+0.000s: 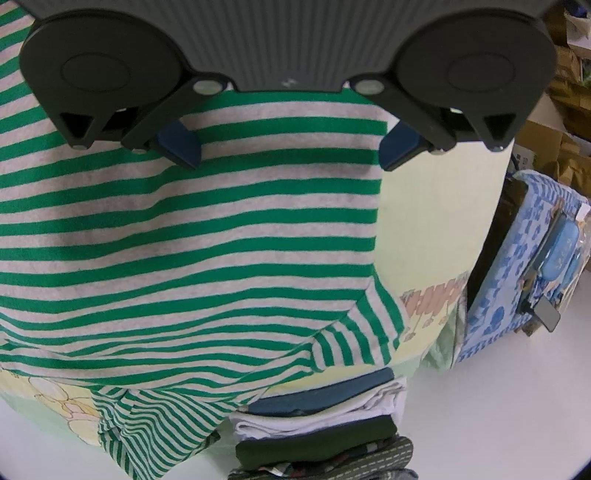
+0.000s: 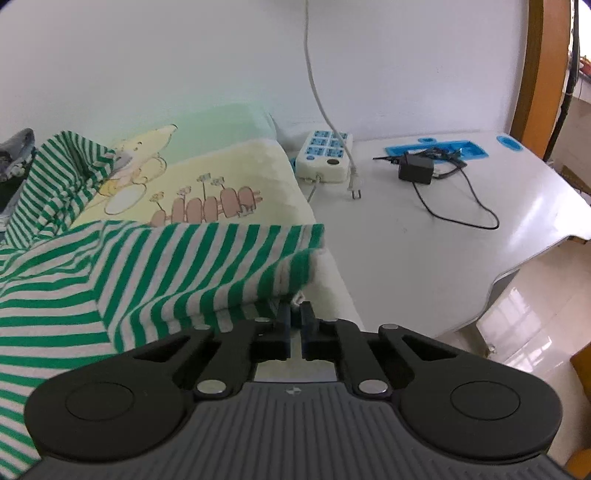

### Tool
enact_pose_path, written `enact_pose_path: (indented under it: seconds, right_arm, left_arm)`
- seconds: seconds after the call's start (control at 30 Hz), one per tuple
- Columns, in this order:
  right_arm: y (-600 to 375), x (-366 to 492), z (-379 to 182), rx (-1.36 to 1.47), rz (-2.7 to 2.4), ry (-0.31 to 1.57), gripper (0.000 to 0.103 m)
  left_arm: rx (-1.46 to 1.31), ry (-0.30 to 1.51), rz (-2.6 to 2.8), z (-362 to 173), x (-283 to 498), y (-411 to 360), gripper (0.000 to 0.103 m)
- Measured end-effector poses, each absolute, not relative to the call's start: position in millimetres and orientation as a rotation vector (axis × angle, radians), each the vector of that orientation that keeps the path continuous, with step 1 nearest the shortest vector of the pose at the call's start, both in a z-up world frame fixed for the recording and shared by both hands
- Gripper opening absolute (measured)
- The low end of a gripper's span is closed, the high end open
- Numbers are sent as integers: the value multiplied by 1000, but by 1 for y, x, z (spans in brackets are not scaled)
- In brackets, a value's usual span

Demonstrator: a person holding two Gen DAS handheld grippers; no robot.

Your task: Fold clothes

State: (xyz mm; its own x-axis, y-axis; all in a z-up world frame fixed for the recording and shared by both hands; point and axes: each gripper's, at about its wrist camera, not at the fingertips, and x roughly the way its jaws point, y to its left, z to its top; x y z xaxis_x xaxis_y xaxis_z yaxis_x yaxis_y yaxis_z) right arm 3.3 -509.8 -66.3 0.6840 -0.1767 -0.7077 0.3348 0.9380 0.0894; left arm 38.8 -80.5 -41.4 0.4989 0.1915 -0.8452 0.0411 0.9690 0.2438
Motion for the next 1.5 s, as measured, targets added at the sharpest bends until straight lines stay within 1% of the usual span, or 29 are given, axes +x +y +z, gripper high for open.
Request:
enact_pose_path:
  seconds: [0.07, 0.17, 0.3, 0.33, 0.4, 0.43, 0.47, 0.57, 0.7, 0.83, 0.97, 1.13, 1.17, 1.23, 1.27, 1.3, 1.33, 1.37, 1.4, 1.43, 1.47, 1.5]
  right_arm:
    - [-512, -10, -57, 215, -319, 769, 4]
    - [-515, -25, -54, 211, -370, 827, 3]
    - [-514, -29, -72, 201, -403, 899, 3]
    - [-513, -29, -70, 205, -414, 876, 5]
    - [-510, -27, -62, 185, -464, 822, 15]
    - [-506, -26, -56, 162, -483, 783, 22]
    - [-499, -23, -50, 144, -472, 747, 24]
    - [-471, -8, -36, 153, -297, 692, 24]
    - [-412, 18, -44, 138, 21, 761, 24]
    - [-355, 25, -57, 79, 179, 778, 24]
    - [-316, 27, -64, 90, 203, 805, 24]
    - [-278, 19, -68, -2, 146, 807, 25]
    - [-272, 18, -67, -22, 136, 808, 25]
    - [-262, 17, -63, -67, 128, 790, 25]
    - [-258, 17, -60, -91, 127, 777, 27]
    - [-253, 18, -57, -115, 126, 764, 29]
    - [-248, 22, -53, -143, 131, 746, 29]
    - [-242, 27, -45, -165, 138, 721, 29]
    - [-238, 35, -37, -177, 140, 698, 29]
    - [-234, 42, -29, -189, 142, 675, 29]
    - [-230, 50, -21, -198, 144, 655, 29]
    - [-229, 56, -16, -189, 149, 651, 29]
  left_arm:
    - [234, 1048, 90, -41, 39, -79, 102]
    - [207, 1051, 87, -42, 39, -76, 102]
    - [180, 1046, 80, -43, 38, -72, 102]
    - [179, 1044, 76, -43, 38, -72, 102]
    - [182, 1038, 67, -43, 37, -71, 102]
    - [180, 1036, 64, -43, 37, -71, 102]
    - [177, 1035, 61, -43, 37, -70, 102]
    - [174, 1045, 61, -41, 39, -66, 102]
    - [173, 980, 117, -24, 40, -44, 102]
    - [48, 952, 174, -14, 55, 6, 102]
    - [11, 960, 185, -20, 92, 40, 102]
    - [-73, 997, 111, -40, 139, 63, 102]
    - [-103, 1006, 102, -43, 146, 66, 100]
    - [-150, 1029, 65, -50, 160, 68, 83]
    - [-167, 1043, 40, -54, 167, 67, 66]
    - [-176, 1047, 17, -57, 170, 65, 58]
    - [-174, 1031, 11, -56, 168, 62, 53]
    - [-173, 1015, 4, -55, 167, 59, 39]
    - [-166, 997, 4, -53, 163, 56, 19]
    - [-126, 961, 10, -49, 156, 49, 12]
    - [-87, 925, 16, -45, 148, 41, 11]
    - [-48, 888, 22, -42, 141, 34, 4]
